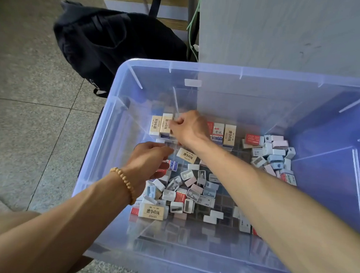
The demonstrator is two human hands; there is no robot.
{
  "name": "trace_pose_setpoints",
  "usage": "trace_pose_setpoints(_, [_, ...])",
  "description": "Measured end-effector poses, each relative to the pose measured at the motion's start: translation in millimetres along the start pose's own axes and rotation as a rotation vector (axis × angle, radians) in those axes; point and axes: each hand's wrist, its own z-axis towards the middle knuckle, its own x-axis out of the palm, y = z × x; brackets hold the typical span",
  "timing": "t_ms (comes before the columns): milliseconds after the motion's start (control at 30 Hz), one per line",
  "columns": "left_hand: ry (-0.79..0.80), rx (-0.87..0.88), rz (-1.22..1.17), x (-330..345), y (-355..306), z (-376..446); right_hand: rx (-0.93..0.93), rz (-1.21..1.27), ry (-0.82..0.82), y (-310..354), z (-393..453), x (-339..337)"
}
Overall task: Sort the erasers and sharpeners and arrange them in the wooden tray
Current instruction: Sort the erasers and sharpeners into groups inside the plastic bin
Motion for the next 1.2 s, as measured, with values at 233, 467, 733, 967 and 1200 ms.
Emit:
trace_pose_setpoints(233, [0.004,0.074,0.13,-1,-1,-8,-0.116,-0.069,0.044,4,-9,-11])
trace_pose_setpoints(467, [0.131,0.272,0.616,10,5,-12,-0.182,-0.158,0.088,-18,-42,-68])
trace_pose_setpoints(733, [0.312,0.598,1.148,34,6,8,-0.123,-0.548,0.257,-69,-91,-105])
trace_pose_setpoints(967, [0.334,0.71,1.434,55,25,34,0.003,-0.685,0.048,-108,-92,-121])
trace_pose_setpoints(1200, [0.317,0.774,1.475,56,27,45,-0.015,-0.83,-0.053,-114,-70,-118])
